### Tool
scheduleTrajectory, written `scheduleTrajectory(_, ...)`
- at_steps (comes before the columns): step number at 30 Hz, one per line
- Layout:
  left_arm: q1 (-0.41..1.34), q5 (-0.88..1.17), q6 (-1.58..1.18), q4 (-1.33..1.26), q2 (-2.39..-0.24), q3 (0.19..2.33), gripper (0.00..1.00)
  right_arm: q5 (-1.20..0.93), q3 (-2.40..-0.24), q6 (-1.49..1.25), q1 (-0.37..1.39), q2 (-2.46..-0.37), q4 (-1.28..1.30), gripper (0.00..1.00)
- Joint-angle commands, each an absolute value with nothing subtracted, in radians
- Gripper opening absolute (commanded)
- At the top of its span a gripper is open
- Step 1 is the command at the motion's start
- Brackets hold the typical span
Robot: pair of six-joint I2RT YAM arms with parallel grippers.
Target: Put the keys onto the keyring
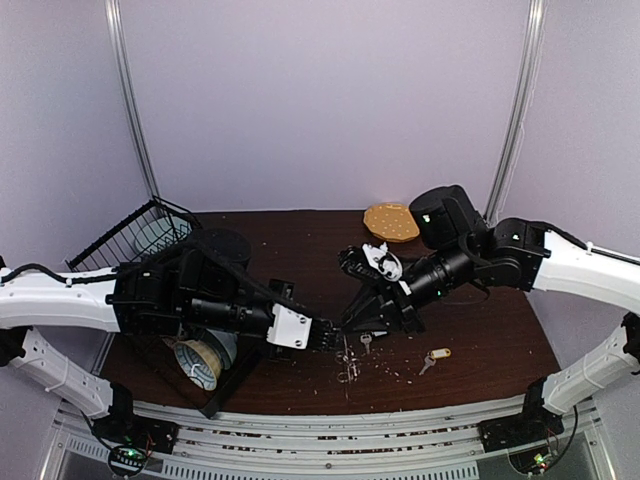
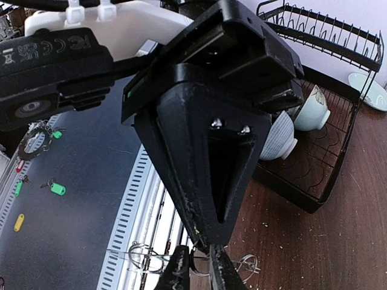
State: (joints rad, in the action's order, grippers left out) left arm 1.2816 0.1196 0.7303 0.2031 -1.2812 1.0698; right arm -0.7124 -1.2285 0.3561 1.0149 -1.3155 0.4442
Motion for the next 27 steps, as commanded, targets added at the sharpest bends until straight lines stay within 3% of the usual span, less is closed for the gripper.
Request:
scheduleTrajectory(1,1.290,0.142,0.748,0.151,-1.260,1.094,0.00,-0.724,-1.264,0.360,1.012,-1.335,0.477,0.13)
scheduleTrajectory(8,1.289,0.122,0.745,0.116,-1.254,1.076,0.00,-0.711,-1.262,0.357,1.011,-1.341,0.485,0.13)
scheduleTrajectory(10,1.290,0.104,0.743,0.104,-1.252,1.067,0.00,-0.693,-1.254,0.352,1.010,-1.336,0.467,0.24)
scheduleTrajectory(12,1.290,0.097,0.740,0.097,-1.246,1.060,0.00,-0.668,-1.236,0.343,1.011,-1.321,0.438,0.26)
scheduleTrajectory(23,1.290,0.077,0.727,0.082,-1.235,1.043,0.00,-0.621,-1.184,0.333,1.011,-1.275,0.374,0.21)
scheduleTrajectory(27,1.290,0.063,0.717,0.063,-1.231,1.034,0.00,-0.621,-1.169,0.323,1.011,-1.266,0.347,0.12)
